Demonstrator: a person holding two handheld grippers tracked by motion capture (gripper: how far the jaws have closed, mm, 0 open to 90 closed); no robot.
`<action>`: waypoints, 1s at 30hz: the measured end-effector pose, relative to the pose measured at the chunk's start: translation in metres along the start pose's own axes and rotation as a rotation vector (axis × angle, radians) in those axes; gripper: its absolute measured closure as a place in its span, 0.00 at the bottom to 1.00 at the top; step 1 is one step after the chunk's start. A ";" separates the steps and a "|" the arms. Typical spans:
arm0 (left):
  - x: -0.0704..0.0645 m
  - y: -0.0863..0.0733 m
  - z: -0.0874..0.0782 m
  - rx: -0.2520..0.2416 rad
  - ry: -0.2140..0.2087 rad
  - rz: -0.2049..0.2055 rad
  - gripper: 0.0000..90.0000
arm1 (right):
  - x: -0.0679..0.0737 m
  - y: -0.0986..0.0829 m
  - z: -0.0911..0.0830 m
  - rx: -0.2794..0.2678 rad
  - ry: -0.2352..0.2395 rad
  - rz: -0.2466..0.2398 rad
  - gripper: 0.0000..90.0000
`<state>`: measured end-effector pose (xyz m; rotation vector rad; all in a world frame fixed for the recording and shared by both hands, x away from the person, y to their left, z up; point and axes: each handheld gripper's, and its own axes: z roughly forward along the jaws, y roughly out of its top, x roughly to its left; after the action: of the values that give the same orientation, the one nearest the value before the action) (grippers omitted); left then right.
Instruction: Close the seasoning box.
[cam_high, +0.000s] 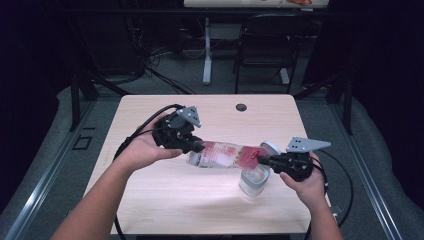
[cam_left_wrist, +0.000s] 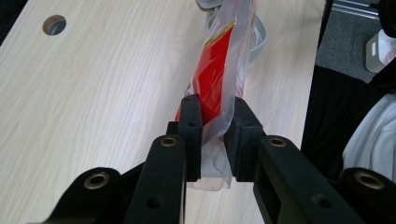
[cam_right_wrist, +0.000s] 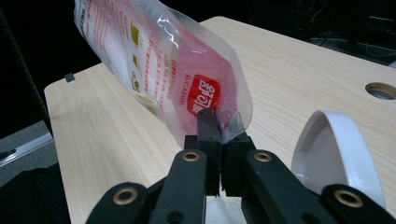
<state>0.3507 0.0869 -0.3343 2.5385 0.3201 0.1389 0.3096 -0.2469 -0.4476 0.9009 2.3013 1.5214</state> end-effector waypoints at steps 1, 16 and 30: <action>0.000 0.000 0.000 0.001 -0.001 0.002 0.87 | 0.000 0.000 0.000 -0.001 0.001 0.000 0.99; -0.001 0.007 -0.001 -0.007 0.001 0.011 0.87 | -0.001 0.000 -0.002 0.003 -0.012 0.005 0.99; -0.002 0.012 -0.001 -0.013 -0.002 0.022 0.87 | -0.003 0.000 -0.006 0.004 -0.018 0.007 0.98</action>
<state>0.3513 0.0776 -0.3270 2.5299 0.2893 0.1467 0.3090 -0.2531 -0.4460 0.9204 2.2918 1.5064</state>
